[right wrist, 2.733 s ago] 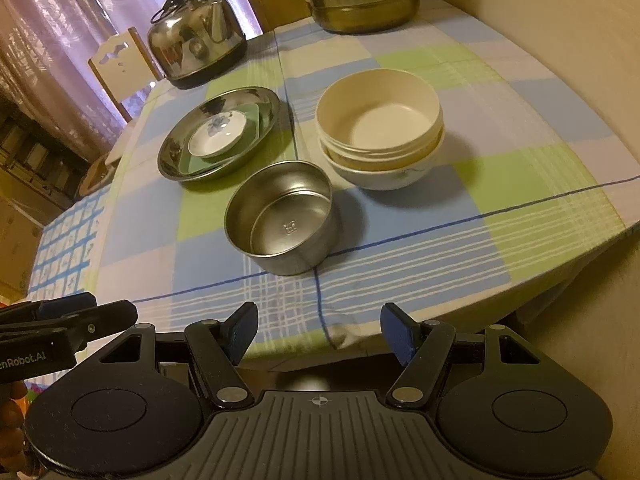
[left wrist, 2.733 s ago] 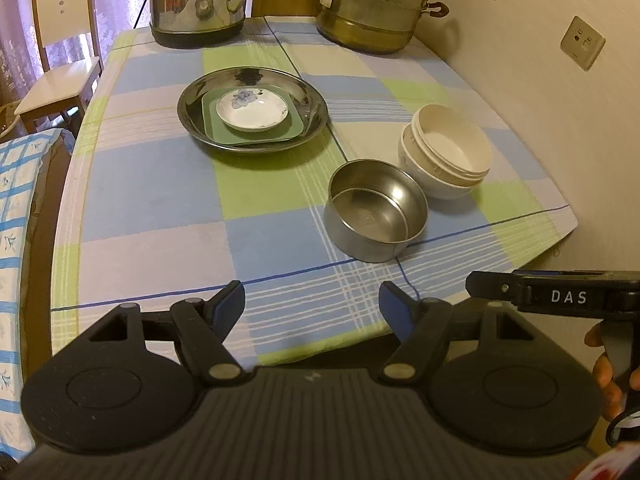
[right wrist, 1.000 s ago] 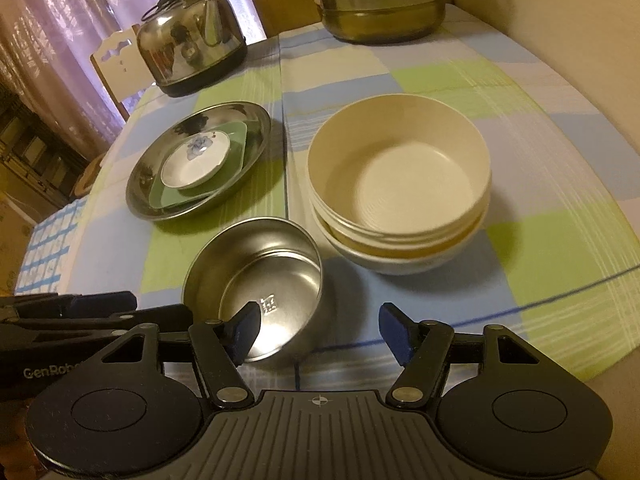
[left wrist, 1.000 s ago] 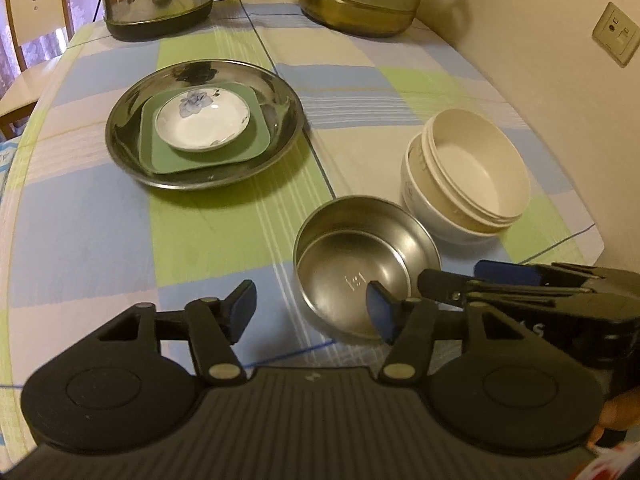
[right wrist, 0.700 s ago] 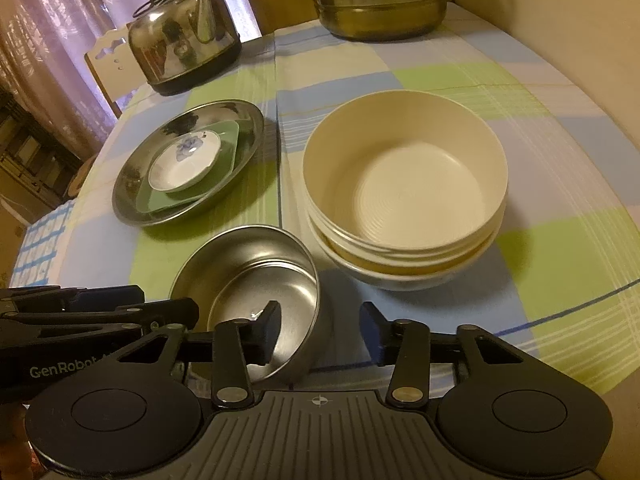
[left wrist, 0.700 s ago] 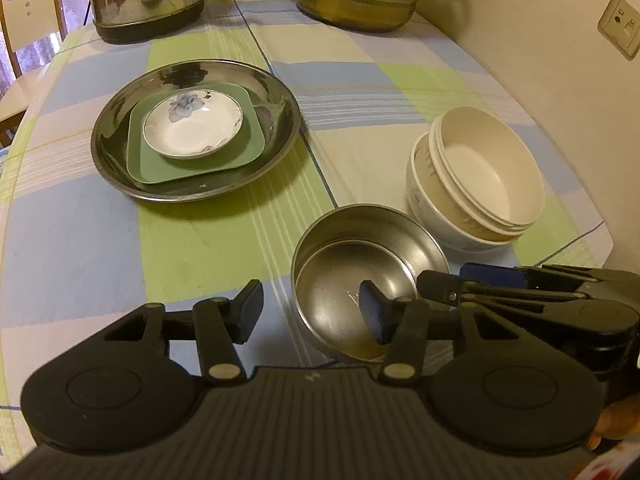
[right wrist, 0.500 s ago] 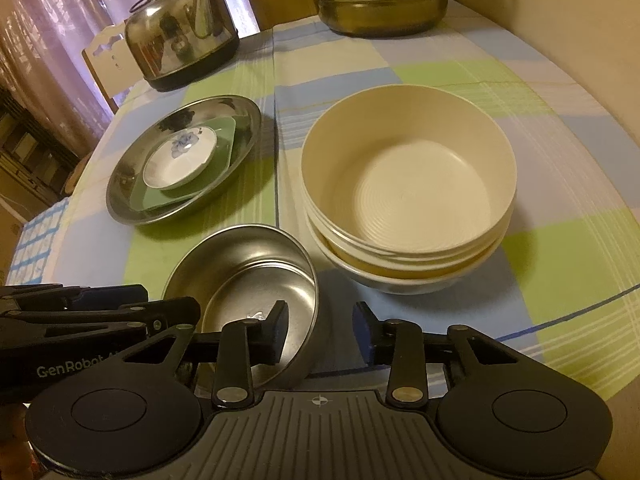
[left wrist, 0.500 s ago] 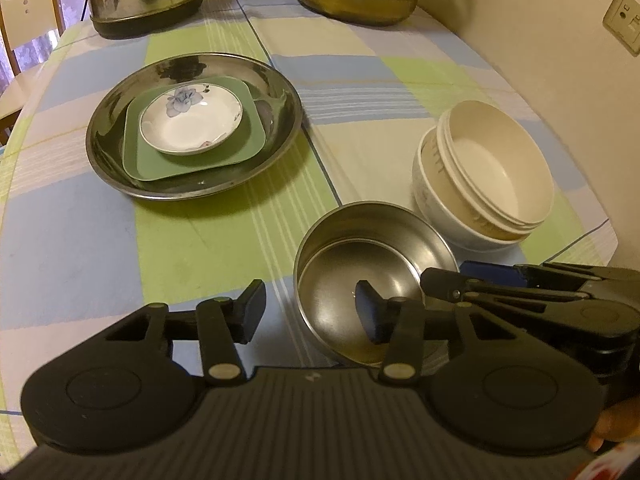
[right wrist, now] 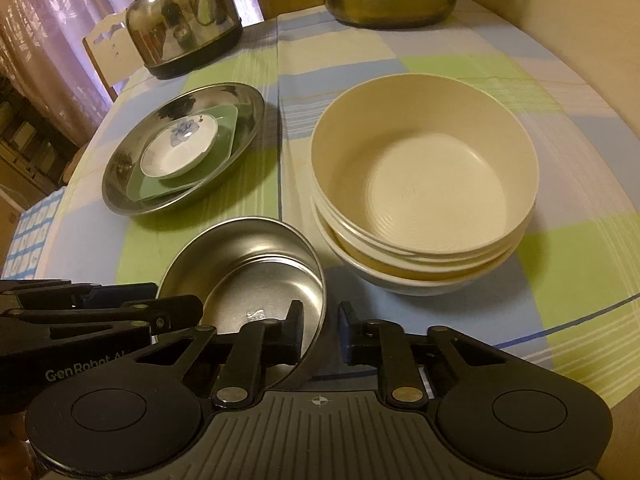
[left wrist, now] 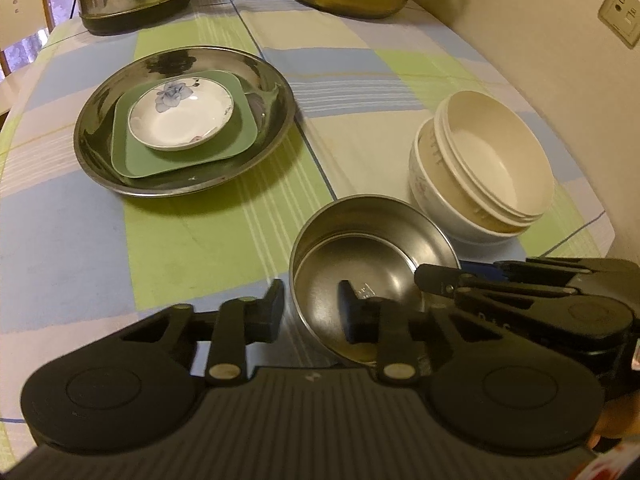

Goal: Organize plates and bowls
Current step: 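Close the left gripper on the rim of the steel bowl, then lift the steel bowl and lower it into the cream bowl stack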

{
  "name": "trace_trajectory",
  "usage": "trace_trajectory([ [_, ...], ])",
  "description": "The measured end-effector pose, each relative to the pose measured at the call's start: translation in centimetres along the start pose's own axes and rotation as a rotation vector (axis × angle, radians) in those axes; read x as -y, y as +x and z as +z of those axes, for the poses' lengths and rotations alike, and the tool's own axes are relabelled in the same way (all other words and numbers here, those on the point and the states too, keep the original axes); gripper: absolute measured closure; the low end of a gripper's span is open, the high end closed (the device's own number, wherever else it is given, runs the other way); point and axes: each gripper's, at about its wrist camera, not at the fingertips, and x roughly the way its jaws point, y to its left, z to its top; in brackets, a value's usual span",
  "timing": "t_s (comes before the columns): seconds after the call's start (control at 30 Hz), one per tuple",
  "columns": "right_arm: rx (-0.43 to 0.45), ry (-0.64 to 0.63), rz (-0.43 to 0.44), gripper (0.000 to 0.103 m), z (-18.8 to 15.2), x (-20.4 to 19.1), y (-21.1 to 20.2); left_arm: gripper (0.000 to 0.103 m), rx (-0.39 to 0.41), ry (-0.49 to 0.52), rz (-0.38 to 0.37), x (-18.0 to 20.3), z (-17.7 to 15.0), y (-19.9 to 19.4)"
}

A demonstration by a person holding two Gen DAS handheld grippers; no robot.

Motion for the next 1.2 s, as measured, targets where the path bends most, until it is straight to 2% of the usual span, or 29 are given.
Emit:
trace_trajectory([
  [0.3,0.0,-0.043,-0.019,0.093,-0.2,-0.5,-0.2,0.092,0.009,0.01,0.011,-0.2,-0.4,-0.7],
  [0.73,0.008,-0.084,0.04,0.094,-0.2,-1.7,-3.1,0.092,0.067,-0.016,0.012,-0.3,-1.0,-5.2],
  [1.2,0.071,-0.087,0.067,0.094,1.2,-1.4,-8.5,0.092,0.189,0.003,-0.021,2.1,0.2,-10.2],
])
